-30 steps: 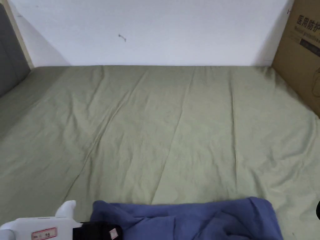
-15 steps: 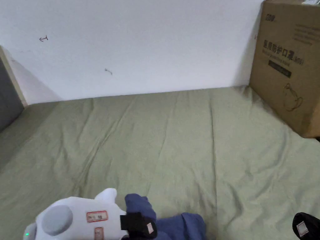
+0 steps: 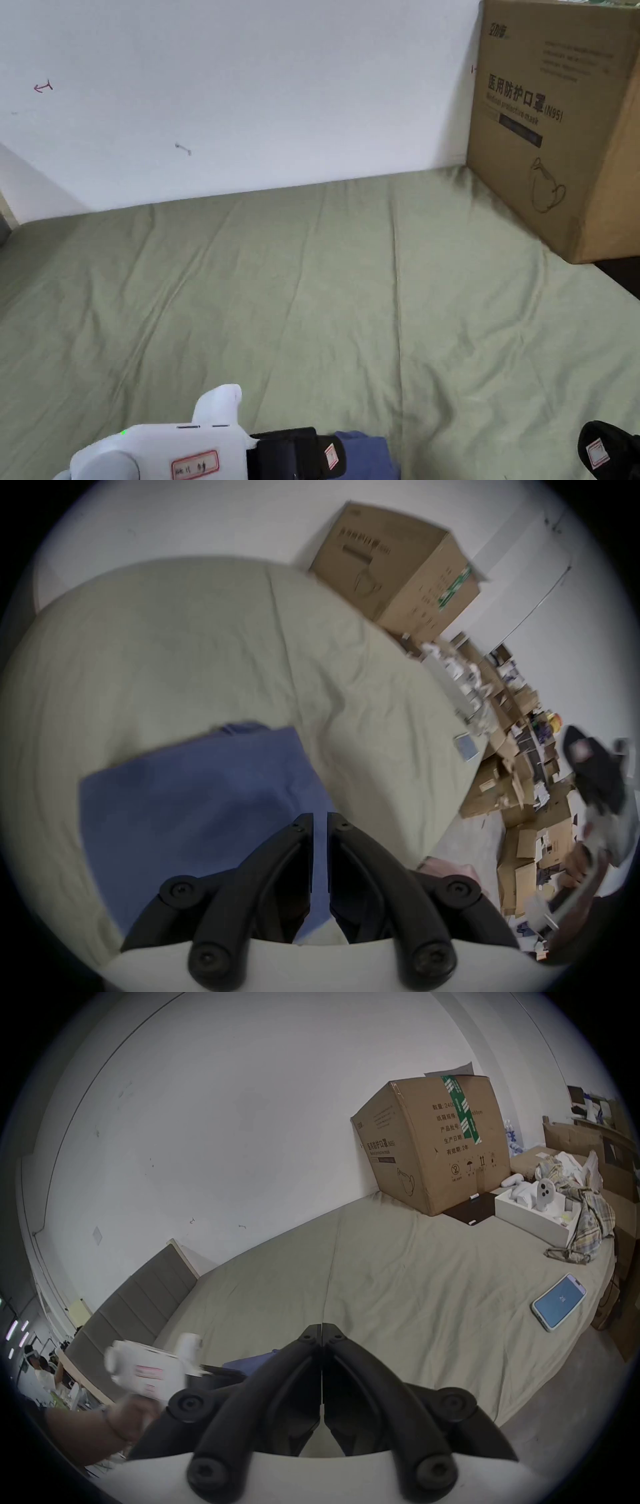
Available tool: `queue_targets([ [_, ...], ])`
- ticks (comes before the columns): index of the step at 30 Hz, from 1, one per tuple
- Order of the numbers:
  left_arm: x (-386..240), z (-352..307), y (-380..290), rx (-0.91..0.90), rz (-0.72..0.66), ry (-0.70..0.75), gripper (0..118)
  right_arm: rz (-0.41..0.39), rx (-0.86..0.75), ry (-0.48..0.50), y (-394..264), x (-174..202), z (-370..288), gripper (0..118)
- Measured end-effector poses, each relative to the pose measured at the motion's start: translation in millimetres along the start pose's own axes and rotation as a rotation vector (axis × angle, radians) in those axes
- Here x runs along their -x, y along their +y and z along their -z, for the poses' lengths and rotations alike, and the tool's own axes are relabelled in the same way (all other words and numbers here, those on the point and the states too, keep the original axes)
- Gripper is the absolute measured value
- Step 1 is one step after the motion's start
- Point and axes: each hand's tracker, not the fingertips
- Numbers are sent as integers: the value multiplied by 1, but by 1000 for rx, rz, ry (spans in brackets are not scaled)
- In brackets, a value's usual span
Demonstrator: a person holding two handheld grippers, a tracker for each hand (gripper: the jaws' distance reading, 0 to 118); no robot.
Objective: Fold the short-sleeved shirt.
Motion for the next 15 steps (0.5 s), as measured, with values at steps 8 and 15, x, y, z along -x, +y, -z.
queue_targets([
  [8, 9, 50, -2, 40, -146, -67, 8, -10, 4, 8, 0, 3, 4, 0],
  [15, 0, -111, -33, -499, 52, 75, 8, -68, -33, 119, 12, 40, 0, 0],
])
